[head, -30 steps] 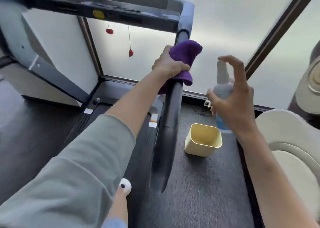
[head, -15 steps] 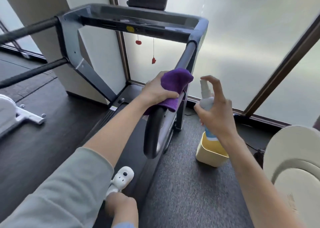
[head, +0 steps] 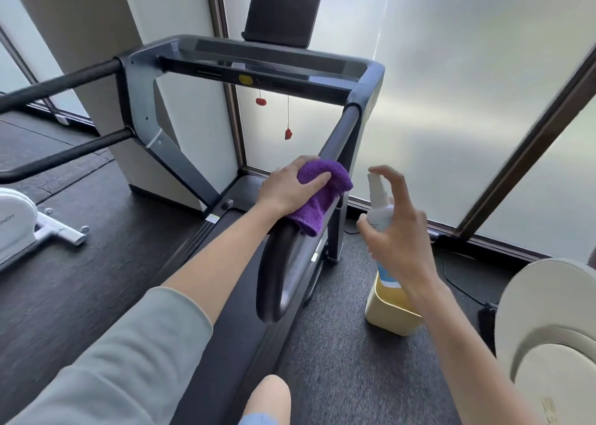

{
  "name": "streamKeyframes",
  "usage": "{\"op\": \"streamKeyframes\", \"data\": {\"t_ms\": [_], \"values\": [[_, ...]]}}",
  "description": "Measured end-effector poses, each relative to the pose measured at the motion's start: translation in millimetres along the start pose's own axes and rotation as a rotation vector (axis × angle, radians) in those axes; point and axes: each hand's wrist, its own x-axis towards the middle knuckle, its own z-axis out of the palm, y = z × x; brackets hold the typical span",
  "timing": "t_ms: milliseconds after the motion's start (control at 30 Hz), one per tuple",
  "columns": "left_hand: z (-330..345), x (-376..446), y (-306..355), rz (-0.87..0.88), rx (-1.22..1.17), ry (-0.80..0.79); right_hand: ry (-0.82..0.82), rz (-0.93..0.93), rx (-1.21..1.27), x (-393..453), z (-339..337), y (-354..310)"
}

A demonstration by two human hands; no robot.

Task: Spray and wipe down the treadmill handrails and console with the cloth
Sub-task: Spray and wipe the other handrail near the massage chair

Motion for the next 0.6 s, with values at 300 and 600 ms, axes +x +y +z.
{"op": "streamKeyframes", "data": {"t_ms": [300,600], "values": [[13,85,12,0.023,-0.179,-0.096,0.056,0.066,-0.029,49,16,35],[33,179,25,0.038,-0.184,-0.108,0.132,0.176,-0.111,95,27,75]]}}
